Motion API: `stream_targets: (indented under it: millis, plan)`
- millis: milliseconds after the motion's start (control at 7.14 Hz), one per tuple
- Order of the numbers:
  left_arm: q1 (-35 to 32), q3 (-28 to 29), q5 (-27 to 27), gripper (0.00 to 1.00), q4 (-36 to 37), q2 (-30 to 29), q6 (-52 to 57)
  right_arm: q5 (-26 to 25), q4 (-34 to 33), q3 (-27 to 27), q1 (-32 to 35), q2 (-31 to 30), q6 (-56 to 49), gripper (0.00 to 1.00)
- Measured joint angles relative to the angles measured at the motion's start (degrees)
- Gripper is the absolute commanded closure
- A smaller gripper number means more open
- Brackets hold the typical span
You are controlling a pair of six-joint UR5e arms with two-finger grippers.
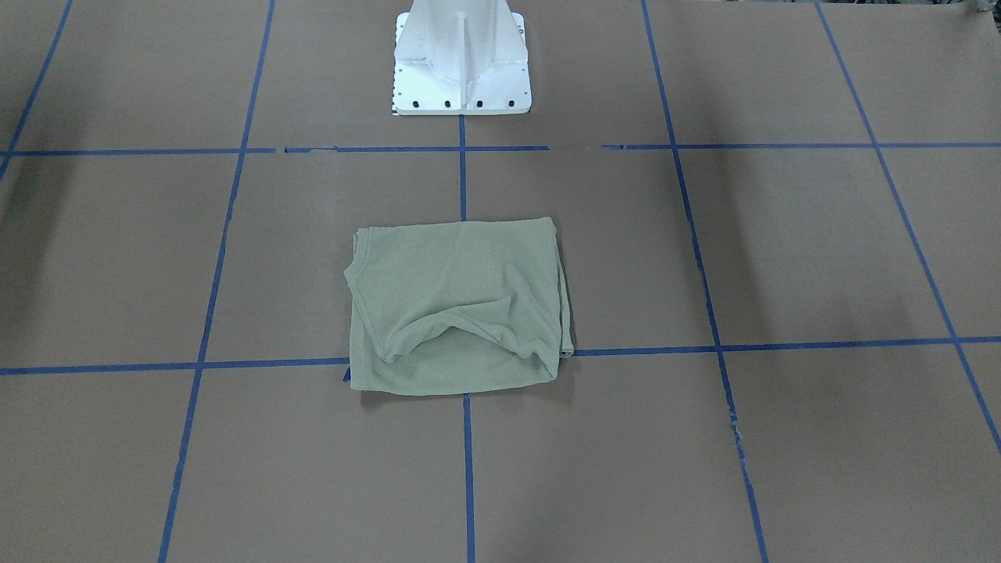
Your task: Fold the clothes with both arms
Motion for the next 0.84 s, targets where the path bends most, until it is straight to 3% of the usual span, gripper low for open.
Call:
stream_targets:
  millis: [841]
  plan:
    - [0.1,-0.1,0.2,0.00,-0.1,-0.1,-0.8,0.0,0.0,0.1,0.0,0.3,0.0,0.00]
